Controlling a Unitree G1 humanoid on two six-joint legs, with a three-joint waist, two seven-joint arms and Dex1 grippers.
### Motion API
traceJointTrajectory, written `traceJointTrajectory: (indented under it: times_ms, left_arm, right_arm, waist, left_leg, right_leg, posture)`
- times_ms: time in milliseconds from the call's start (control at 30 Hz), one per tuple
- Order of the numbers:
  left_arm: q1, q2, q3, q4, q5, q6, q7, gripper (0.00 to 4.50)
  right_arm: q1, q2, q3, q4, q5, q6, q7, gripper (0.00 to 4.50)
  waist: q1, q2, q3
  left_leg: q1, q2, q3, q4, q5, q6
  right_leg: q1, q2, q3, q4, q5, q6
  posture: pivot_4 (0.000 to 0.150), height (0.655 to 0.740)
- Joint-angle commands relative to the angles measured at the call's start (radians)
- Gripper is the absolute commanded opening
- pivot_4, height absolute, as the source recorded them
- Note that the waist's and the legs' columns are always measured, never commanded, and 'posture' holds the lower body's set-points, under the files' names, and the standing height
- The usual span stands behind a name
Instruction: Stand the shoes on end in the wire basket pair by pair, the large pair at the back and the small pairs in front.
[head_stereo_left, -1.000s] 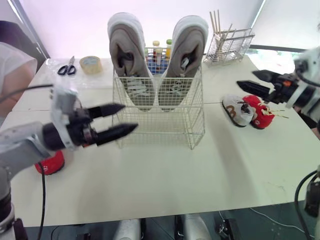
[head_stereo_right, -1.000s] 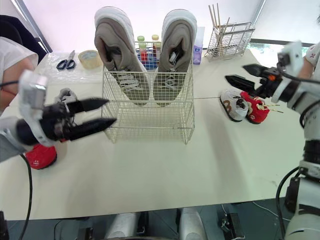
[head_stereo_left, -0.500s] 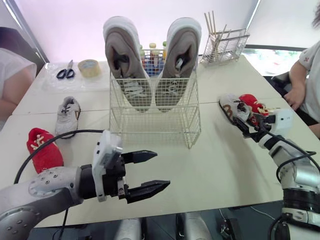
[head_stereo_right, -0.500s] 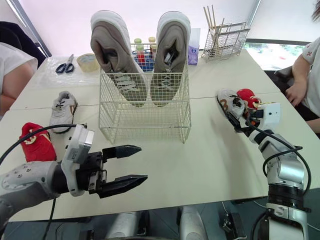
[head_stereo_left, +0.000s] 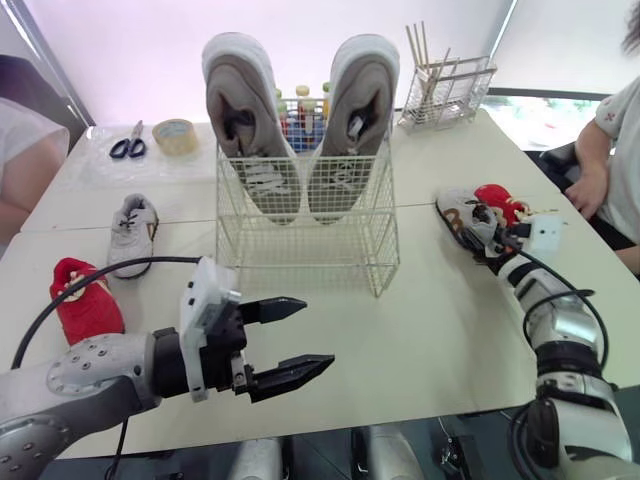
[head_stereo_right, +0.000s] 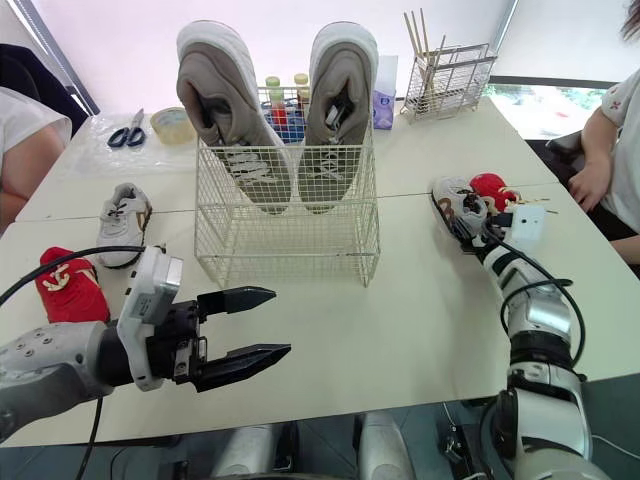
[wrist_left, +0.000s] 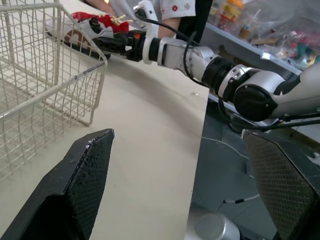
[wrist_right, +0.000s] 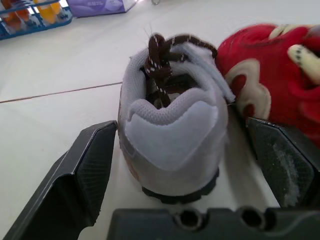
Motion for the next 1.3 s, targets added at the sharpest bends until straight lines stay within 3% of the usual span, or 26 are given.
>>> traceJointTrajectory:
  times_ms: [33, 167, 300, 400, 533, 700, 833, 933, 1067, 1233, 1300]
  left_arm:
    - [-0.006, 0.020, 0.004, -0.018, 0.002, -0.026, -0.001, 4.50]
    - [-0.004, 0.032, 0.019, 0.001, 0.004, -0.038, 0.001, 4.50]
    - [0.002, 0.038, 0.027, 0.016, 0.002, -0.046, -0.007, 4.50]
    - [0.005, 0.051, 0.052, 0.042, -0.022, -0.047, -0.027, 4.50]
    - [0.002, 0.102, 0.163, 0.134, -0.095, -0.028, -0.088, 4.50]
    - [-0.077, 0.182, 0.242, 0.323, -0.141, 0.016, -0.223, 4.50]
    - [-0.178, 0.222, 0.242, 0.479, -0.200, 0.076, -0.313, 4.50]
    - [-0.240, 0.235, 0.253, 0.577, -0.234, 0.114, -0.328, 4.50]
    - [-0.336, 0.213, 0.258, 0.783, -0.252, 0.145, -0.273, 4.50]
    - [-0.421, 0.212, 0.226, 0.824, -0.335, 0.247, -0.316, 4.50]
    - [-0.432, 0.204, 0.196, 0.805, -0.418, 0.297, -0.327, 4.50]
  right_arm:
    - [-0.055, -0.004, 0.030, 0.102, -0.045, -0.059, 0.001, 3.65]
    - [-0.072, 0.004, 0.057, 0.154, -0.079, -0.101, 0.000, 1.83]
    - [-0.085, -0.002, 0.042, 0.162, -0.070, -0.131, 0.004, 1.18]
    - [-0.089, -0.030, 0.030, 0.109, -0.051, -0.147, 0.050, 1.18]
    - [-0.154, -0.208, 0.024, -0.011, -0.039, -0.171, 0.222, 1.18]
    - [-0.462, -0.465, 0.043, 0.019, -0.026, -0.217, 0.469, 1.18]
    - [-0.662, -0.530, 0.090, -0.214, 0.177, 0.164, 0.737, 1.18]
    - [-0.649, -0.585, 0.128, -0.478, 0.364, 0.447, 0.904, 1.18]
    - [-0.692, -0.485, 0.192, -0.640, 0.498, 0.543, 1.030, 1.18]
    - [-0.638, -0.422, 0.426, -0.757, 0.464, 0.436, 1.157, 1.18]
    - [-0.637, -0.428, 0.548, -0.750, 0.383, 0.286, 1.157, 1.18]
  waist:
    - [-0.001, 0.000, 0.000]
    - [-0.008, -0.001, 0.000]
    - [-0.009, -0.001, 0.000]
    - [-0.007, 0.000, 0.000]
    - [0.000, 0.010, 0.006]
    - [-0.004, 0.019, 0.013]
    - [-0.010, 0.016, 0.012]
    - [-0.009, 0.012, 0.011]
    - [-0.007, 0.012, 0.011]
    - [0.001, 0.006, 0.012]
    - [0.001, 0.005, 0.012]
  left_leg:
    - [0.000, 0.000, 0.000, 0.000, 0.000, 0.000]
    - [0.000, 0.000, 0.000, -0.001, 0.000, 0.000]
    - [0.001, 0.001, 0.000, -0.001, 0.000, 0.000]
    - [0.001, 0.002, 0.000, -0.001, 0.000, 0.000]
    - [-0.001, 0.001, 0.001, -0.001, 0.000, 0.000]
    - [-0.002, -0.001, 0.003, -0.002, 0.000, 0.001]
    - [0.001, 0.001, 0.003, -0.013, 0.000, 0.000]
    - [0.002, 0.007, 0.000, -0.014, 0.000, 0.000]
    - [0.001, 0.011, 0.001, -0.014, 0.000, 0.000]
    - [0.000, 0.009, 0.001, -0.013, 0.000, -0.001]
    - [-0.001, 0.005, 0.001, -0.013, 0.001, -0.002]
  right_leg:
    - [0.000, 0.000, 0.000, 0.000, 0.000, 0.000]
    - [0.000, 0.000, 0.000, 0.000, 0.000, 0.000]
    - [0.000, 0.000, 0.000, 0.000, 0.000, 0.000]
    - [0.000, 0.000, 0.000, 0.000, 0.000, 0.000]
    - [-0.002, 0.000, 0.001, 0.000, 0.000, 0.000]
    - [-0.004, -0.001, 0.001, -0.002, 0.000, 0.000]
    - [-0.005, 0.003, 0.001, -0.005, -0.001, -0.001]
    - [-0.006, 0.009, -0.001, -0.004, -0.002, -0.002]
    - [-0.008, 0.010, -0.001, -0.001, -0.002, -0.003]
    - [-0.008, 0.006, -0.002, 0.000, -0.002, -0.003]
    - [-0.009, 0.002, -0.002, 0.001, -0.002, -0.003]
  posture:
    - [0.150, 0.7400]
    - [0.150, 0.7400]
    - [0.150, 0.7400]
    - [0.150, 0.7400]
    - [0.150, 0.7400]
    - [0.150, 0.7400]
    - [0.150, 0.7400]
    - [0.150, 0.7400]
    - [0.150, 0.7400]
    - [0.150, 0.7400]
    - [0.150, 0.7400]
